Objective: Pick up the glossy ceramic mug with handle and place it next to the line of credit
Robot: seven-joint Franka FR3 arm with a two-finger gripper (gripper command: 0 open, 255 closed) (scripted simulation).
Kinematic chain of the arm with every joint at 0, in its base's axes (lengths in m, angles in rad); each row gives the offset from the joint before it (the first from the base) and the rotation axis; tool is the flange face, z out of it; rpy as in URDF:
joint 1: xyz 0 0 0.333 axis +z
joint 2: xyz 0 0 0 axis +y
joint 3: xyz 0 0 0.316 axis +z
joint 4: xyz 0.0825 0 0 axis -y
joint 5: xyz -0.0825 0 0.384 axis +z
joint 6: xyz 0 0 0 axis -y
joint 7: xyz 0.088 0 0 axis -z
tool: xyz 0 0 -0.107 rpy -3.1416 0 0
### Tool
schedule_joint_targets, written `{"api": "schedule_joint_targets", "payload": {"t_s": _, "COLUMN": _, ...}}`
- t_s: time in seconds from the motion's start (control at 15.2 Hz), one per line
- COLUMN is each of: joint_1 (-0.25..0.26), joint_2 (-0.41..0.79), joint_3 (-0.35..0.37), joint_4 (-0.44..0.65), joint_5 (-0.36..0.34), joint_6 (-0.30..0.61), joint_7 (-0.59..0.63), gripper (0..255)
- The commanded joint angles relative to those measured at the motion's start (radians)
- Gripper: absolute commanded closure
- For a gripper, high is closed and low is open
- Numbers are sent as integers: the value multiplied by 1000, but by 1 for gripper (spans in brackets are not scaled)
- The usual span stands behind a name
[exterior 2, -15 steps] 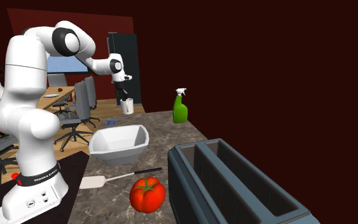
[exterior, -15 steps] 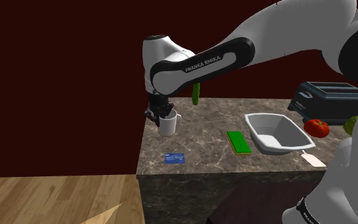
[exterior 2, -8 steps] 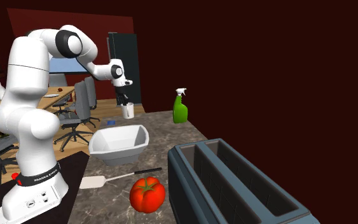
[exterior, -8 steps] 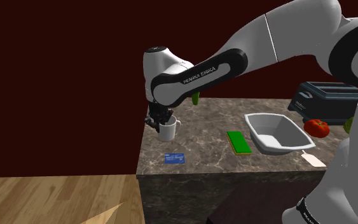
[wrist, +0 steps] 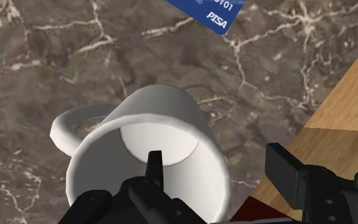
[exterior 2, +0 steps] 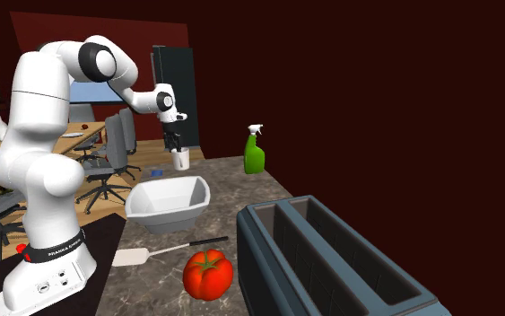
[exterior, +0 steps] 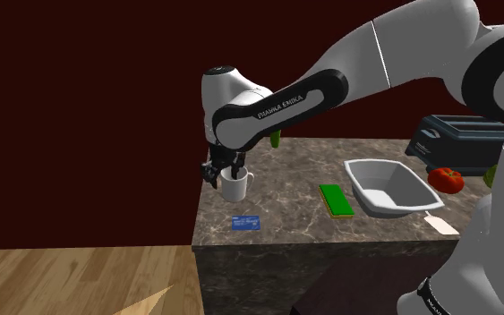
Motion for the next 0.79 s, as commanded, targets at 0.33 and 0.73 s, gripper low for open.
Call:
{"api": "schedule_joint_targets", "payload": {"t_s": 0.33, "joint_1": 1, "joint_2": -29, "joint_3": 3, "joint_4": 28, "joint_5": 7, "joint_6": -57, "joint_7": -4, "gripper": 0}}
{"api": "schedule_joint_targets", "payload": {"t_s": 0.73, "joint_1": 2, "joint_2": -52, "joint_3": 6, "joint_4": 58, "joint_5": 12, "joint_6": -110, "joint_7": -8, "gripper": 0}}
